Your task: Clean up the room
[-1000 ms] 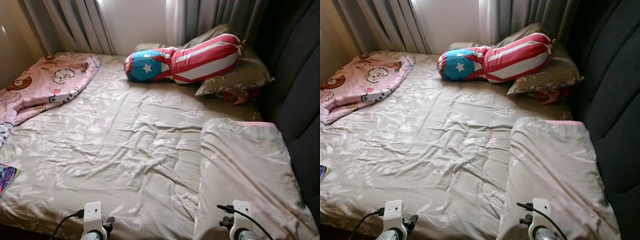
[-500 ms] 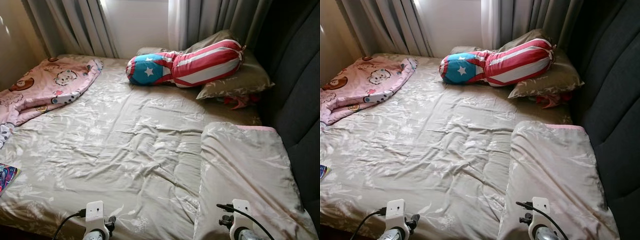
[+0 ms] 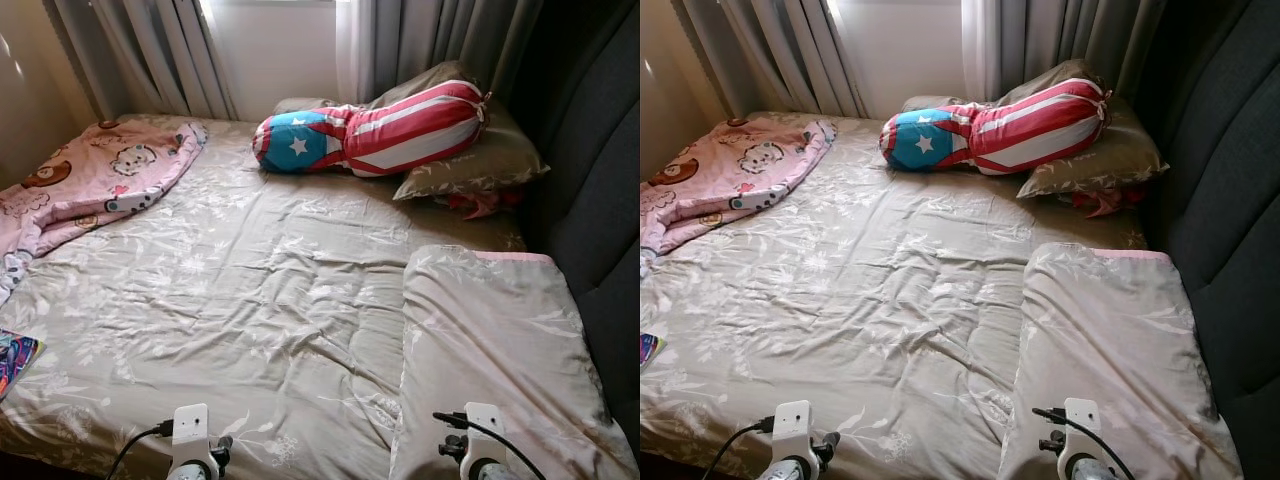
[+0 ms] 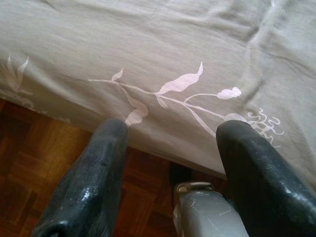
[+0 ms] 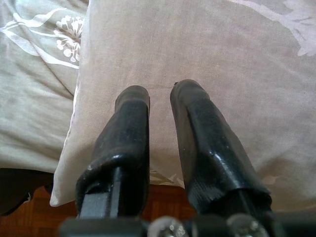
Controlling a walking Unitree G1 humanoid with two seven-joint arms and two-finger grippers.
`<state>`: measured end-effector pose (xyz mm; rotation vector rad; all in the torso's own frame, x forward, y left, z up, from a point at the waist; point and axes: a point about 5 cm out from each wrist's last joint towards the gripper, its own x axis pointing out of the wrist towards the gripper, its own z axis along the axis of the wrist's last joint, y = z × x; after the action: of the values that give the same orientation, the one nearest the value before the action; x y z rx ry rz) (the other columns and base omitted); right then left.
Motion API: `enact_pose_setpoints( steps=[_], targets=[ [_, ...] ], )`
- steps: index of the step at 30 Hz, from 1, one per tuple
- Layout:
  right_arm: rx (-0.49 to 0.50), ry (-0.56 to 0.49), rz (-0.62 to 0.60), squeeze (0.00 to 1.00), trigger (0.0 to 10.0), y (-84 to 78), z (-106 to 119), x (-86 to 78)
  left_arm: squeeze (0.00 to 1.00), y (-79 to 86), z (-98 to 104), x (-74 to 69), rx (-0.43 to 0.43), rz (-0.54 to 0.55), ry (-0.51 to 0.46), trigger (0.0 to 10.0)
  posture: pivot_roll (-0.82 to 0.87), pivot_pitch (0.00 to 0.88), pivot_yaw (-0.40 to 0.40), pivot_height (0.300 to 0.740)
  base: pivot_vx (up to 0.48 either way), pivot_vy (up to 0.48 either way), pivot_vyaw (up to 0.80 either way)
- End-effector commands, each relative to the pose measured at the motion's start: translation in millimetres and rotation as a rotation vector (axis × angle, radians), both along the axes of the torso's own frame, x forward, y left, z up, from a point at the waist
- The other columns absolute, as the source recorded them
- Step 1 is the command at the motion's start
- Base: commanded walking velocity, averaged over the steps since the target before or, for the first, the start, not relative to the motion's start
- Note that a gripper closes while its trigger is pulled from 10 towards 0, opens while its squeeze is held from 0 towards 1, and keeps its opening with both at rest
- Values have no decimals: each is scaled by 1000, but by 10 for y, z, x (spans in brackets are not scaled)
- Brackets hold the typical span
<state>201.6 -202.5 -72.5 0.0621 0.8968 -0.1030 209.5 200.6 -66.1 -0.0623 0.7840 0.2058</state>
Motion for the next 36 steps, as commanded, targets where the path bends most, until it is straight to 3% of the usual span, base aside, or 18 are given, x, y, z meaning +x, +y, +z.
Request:
enact_pose_setpoints(
  steps=[1,5,12,36],
  targets=[
    [1,15,3,0,10000,9,-21,-35,0,36,-30,-60,15,-9,26,10000,-83,8,20,740,0,0,0],
    [-11,0,18,0,10000,9,-7,-14,0,45,-33,-67,19,-10,29,10000,-81,5,23,740,0,236,0],
    [-2,4,31,0,10000,124,-43,-52,0,53,-35,-72,21,-11,34,10000,-83,5,25,740,0,319,712],
    [12,17,7,0,10000,155,-74,-102,0,72,-24,-57,24,-11,31,10000,-76,25,28,740,0,417,0]
  ],
)
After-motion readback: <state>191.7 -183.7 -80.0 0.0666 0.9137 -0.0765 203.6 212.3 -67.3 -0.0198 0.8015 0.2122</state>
